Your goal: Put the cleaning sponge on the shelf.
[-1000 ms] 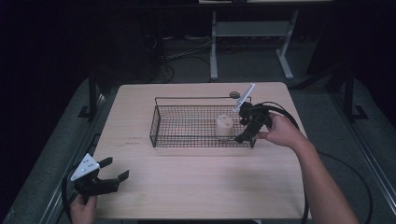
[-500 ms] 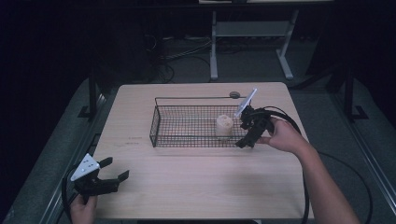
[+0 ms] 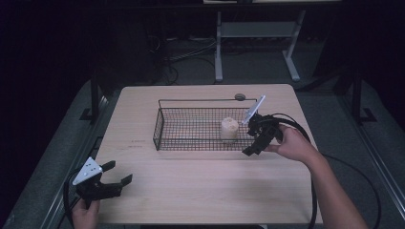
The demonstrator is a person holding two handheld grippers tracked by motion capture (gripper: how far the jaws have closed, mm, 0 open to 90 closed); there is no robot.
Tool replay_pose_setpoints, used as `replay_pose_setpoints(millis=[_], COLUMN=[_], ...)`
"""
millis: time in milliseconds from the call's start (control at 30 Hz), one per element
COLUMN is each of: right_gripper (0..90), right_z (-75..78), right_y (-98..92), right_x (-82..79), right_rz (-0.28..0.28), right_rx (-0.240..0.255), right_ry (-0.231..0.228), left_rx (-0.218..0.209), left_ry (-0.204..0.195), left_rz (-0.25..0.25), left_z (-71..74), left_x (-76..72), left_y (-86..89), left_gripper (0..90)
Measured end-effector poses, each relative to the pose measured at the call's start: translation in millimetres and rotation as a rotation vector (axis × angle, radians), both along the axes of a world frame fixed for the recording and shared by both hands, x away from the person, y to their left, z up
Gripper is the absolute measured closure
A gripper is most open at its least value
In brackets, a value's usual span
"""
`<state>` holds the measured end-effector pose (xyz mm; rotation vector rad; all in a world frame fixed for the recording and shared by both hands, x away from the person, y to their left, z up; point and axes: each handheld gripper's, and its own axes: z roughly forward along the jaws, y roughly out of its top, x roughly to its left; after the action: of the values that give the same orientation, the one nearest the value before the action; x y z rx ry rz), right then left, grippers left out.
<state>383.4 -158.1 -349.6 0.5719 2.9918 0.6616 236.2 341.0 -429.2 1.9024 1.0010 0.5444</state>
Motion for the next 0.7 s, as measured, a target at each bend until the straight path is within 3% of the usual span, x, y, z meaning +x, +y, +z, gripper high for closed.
replay_pose_setpoints(millis=[167,700], right_gripper=[17.9,17.7], right_z=[0.5,-17.2], right_y=[0.7,-17.4], right_x=[-3.4,-16.0], right_rz=[0.007,-0.020], right_rx=[0.007,0.039], right_ry=[0.002,0.027], left_rx=[-0.003,0.004], left_ry=[-0.001,0.002], left_rz=[0.001,-0.005], left_z=[-0.1,-0.4], left_x=[-0.2,0.2], left_y=[0.2,-1.0], left_gripper=[14.0,13.9])
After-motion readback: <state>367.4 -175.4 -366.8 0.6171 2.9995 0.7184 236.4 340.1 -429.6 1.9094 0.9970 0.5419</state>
